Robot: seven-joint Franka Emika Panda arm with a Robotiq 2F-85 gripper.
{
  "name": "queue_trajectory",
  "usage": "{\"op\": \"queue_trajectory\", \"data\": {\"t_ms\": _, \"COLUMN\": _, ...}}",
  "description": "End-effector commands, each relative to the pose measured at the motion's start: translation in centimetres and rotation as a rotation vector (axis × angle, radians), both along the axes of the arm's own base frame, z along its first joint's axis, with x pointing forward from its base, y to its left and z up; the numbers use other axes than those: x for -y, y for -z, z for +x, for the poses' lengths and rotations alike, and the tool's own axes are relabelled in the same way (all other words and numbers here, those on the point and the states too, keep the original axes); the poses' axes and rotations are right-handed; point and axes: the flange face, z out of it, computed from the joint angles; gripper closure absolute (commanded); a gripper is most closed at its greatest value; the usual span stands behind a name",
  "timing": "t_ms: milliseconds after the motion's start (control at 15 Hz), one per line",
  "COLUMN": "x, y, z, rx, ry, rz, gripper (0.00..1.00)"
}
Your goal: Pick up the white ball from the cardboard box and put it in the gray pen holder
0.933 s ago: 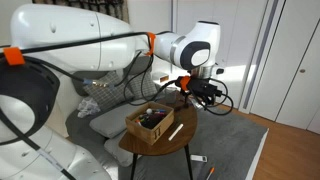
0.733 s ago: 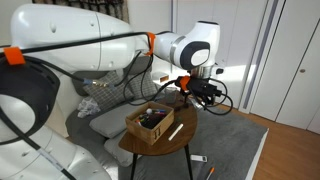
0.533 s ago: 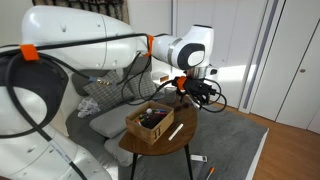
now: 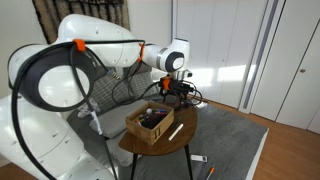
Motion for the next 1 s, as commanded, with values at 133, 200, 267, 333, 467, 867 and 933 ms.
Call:
{"op": "queue_trajectory", "data": {"t_ms": 133, "x": -1.9, "y": 0.3, "z": 0.8, "rx": 0.01, "ry": -0.047, "rz": -0.003, "gripper": 0.0}}
{"op": "queue_trajectory", "data": {"t_ms": 200, "x": -2.0, "y": 0.2, "z": 0.9, "rx": 0.014, "ry": -0.052, "rz": -0.003, "gripper": 0.0}}
{"op": "queue_trajectory", "data": {"t_ms": 267, "x": -1.9, "y": 0.0, "z": 0.9, "rx": 0.018, "ry": -0.054, "rz": -0.002, "gripper": 0.0}}
{"op": "queue_trajectory", "data": {"t_ms": 333, "x": -1.9, "y": -0.1, "z": 1.0, "rx": 0.02, "ry": -0.056, "rz": -0.002, "gripper": 0.0}}
{"op": "queue_trajectory", "data": {"t_ms": 467, "x": -3.6, "y": 0.6, "z": 1.1, "rx": -0.006, "ry": 0.037, "rz": -0.05, "gripper": 0.0}}
{"op": "queue_trajectory", "data": {"t_ms": 867, "x": -9.8, "y": 3.2, "z": -0.4, "rx": -0.061, "ry": 0.247, "rz": -0.072, "gripper": 0.0}}
{"op": "queue_trajectory", "data": {"t_ms": 933, "x": -10.5, "y": 4.1, "z": -0.5, "rx": -0.076, "ry": 0.262, "rz": -0.067, "gripper": 0.0}}
